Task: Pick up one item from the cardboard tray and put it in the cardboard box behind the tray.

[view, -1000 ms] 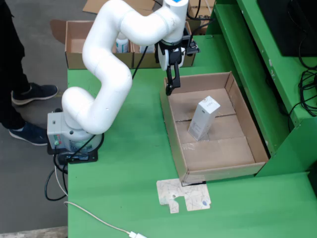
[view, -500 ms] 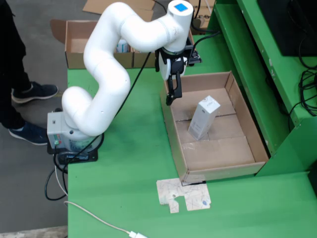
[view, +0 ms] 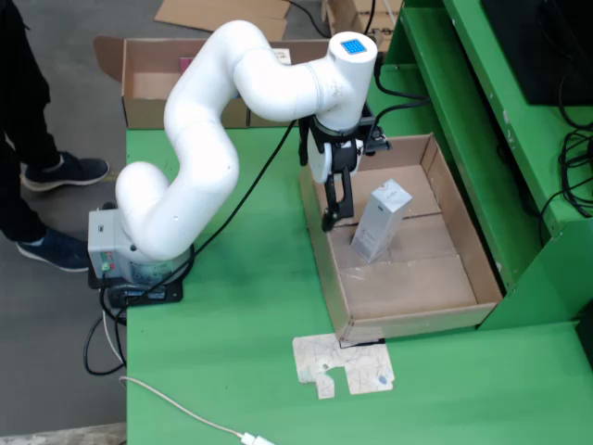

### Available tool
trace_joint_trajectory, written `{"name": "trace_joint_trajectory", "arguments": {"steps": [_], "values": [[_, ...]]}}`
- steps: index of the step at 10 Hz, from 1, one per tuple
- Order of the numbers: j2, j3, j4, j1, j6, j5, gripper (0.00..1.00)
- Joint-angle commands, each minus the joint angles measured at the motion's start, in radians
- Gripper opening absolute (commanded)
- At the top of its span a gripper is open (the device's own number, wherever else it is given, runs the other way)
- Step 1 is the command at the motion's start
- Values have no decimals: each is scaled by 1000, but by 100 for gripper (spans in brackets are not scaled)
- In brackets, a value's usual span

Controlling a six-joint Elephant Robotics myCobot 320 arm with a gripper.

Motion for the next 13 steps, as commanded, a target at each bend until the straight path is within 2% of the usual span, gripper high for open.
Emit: {"name": "trace_joint_trajectory", "arguments": {"steps": [1,4,5,7,9,11,13], "values": [[-40,20,112,-207,-164,-51,100],[-62,20,138,-250,-218,-66,100],[-69,20,154,-306,-293,-93,100],[-69,20,154,-306,-293,-93,100],[-38,20,96,-327,-347,-105,100],[20,20,-18,-298,-323,-99,100],[49,20,-58,-277,-299,-90,100]]}}
